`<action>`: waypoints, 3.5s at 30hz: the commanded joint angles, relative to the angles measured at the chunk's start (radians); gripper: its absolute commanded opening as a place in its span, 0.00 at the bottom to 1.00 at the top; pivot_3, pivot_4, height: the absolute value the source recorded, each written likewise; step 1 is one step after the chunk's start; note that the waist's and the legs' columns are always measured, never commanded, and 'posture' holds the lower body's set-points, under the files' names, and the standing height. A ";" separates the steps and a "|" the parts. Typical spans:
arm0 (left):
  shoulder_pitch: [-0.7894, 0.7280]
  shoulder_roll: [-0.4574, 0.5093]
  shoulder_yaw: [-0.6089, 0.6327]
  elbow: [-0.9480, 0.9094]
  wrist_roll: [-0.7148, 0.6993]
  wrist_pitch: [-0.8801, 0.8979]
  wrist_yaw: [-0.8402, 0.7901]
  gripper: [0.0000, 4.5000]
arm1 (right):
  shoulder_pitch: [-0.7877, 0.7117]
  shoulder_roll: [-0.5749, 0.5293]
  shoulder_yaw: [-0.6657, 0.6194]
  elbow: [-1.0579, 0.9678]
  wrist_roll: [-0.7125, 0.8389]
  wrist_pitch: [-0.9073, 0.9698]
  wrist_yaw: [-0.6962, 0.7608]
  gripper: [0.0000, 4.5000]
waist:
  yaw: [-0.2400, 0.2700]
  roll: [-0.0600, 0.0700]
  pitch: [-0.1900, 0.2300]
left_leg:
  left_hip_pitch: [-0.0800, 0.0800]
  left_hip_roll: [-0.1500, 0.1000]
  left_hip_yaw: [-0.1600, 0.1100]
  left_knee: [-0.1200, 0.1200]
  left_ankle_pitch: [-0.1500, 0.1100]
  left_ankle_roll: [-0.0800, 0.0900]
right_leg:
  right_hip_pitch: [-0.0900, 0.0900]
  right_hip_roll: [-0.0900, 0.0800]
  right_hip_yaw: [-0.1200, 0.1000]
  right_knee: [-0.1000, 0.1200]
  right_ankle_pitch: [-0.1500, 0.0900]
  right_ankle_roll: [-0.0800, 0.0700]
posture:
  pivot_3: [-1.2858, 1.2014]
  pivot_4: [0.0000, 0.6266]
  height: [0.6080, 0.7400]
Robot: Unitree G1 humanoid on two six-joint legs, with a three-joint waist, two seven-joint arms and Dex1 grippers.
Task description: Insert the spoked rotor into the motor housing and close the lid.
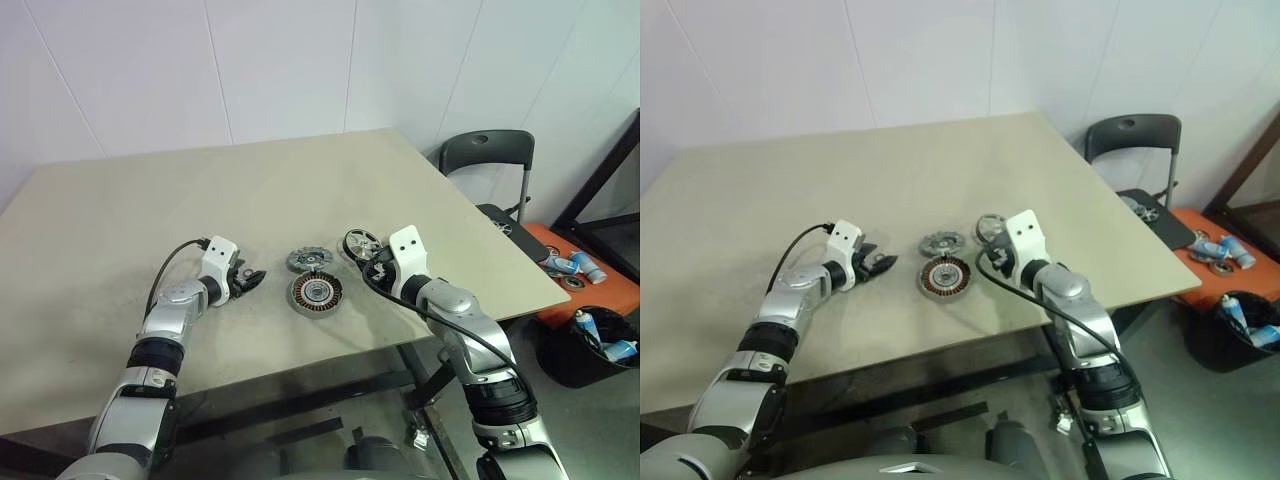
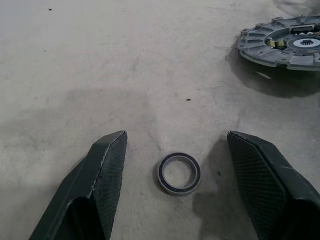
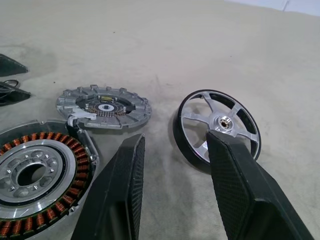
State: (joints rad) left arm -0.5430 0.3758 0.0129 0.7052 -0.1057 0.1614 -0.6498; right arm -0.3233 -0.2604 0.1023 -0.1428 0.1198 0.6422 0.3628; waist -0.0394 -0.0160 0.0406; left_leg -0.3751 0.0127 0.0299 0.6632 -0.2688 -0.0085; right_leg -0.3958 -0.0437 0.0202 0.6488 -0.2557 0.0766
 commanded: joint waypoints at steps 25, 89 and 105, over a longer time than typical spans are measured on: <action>0.076 0.062 -0.003 -0.169 -0.023 0.131 -0.112 0.16 | -0.016 -0.009 0.014 -0.029 -0.008 -0.010 0.004 0.45 | -0.002 0.000 0.000 | -0.001 0.000 0.000 -0.003 -0.001 0.001 | -0.002 -0.003 0.001 -0.003 -0.001 -0.001 | 0.52 0.00 1.00; -0.024 -0.081 -0.233 -0.081 0.027 -0.430 -0.439 0.16 | 0.027 0.035 0.026 -0.029 -0.038 -0.055 -0.053 0.45 | 0.002 0.000 0.001 | -0.015 -0.001 0.000 0.000 -0.001 0.002 | -0.013 0.001 0.000 -0.002 0.000 0.001 | 0.52 0.00 1.00; -0.058 -0.127 -0.232 0.002 0.062 -0.473 -0.371 0.16 | 0.046 0.034 0.026 -0.053 -0.038 -0.044 -0.056 0.45 | 0.025 0.000 0.001 | -0.014 -0.001 0.000 0.002 -0.001 0.002 | -0.012 0.001 0.000 -0.002 0.000 0.001 | 0.52 0.00 1.00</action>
State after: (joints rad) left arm -0.5912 0.2517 -0.2198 0.7256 -0.0389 -0.3128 -1.0088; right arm -0.2733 -0.2274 0.1352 -0.1474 0.0831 0.6026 0.3115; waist -0.0141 -0.0158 0.0412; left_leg -0.3894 0.0118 0.0301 0.6649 -0.2700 -0.0060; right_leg -0.4076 -0.0429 0.0203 0.6471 -0.2553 0.0776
